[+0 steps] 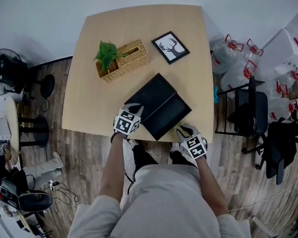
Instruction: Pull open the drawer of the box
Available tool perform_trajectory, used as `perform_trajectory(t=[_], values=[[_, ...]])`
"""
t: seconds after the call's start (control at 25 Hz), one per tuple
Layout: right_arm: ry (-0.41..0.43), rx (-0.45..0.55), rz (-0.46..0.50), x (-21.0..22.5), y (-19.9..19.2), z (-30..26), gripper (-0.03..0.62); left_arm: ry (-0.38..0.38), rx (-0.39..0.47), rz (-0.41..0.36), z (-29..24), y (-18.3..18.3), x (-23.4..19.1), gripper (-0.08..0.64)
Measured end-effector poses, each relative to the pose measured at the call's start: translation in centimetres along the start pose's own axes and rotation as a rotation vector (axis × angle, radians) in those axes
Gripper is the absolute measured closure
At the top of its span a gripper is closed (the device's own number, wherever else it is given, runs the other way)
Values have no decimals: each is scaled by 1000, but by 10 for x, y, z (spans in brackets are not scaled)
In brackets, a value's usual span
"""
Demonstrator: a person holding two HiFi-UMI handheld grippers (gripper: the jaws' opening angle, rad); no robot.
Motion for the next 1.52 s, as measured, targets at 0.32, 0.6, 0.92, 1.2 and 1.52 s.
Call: perform_trajectory(t=[0.32,0.6,0.92,1.2,1.52], values=[[-45,132,-14,22,28,15,520,63,97,137,31,-7,41,506],[-32,182,10,24,47,13,520,56,126,246,39,-25,89,506],[-18,196,17,29,54,12,520,67,172,287,45,-31,107,506],[-20,199,11,36,51,15,520,74,194,310,48,-34,109,506],[-39,221,-23,44,46,20,521,66,203,303,49,-36,117,506]])
Point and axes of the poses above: the fingertips, and each gripper's own axes: z backward along the fingers, x to its right, y out of its top, the point moved 10 cm from there along z, backward along the fingers, and after that the axes turned 3 degrees about -x, right-handed, at the moved point
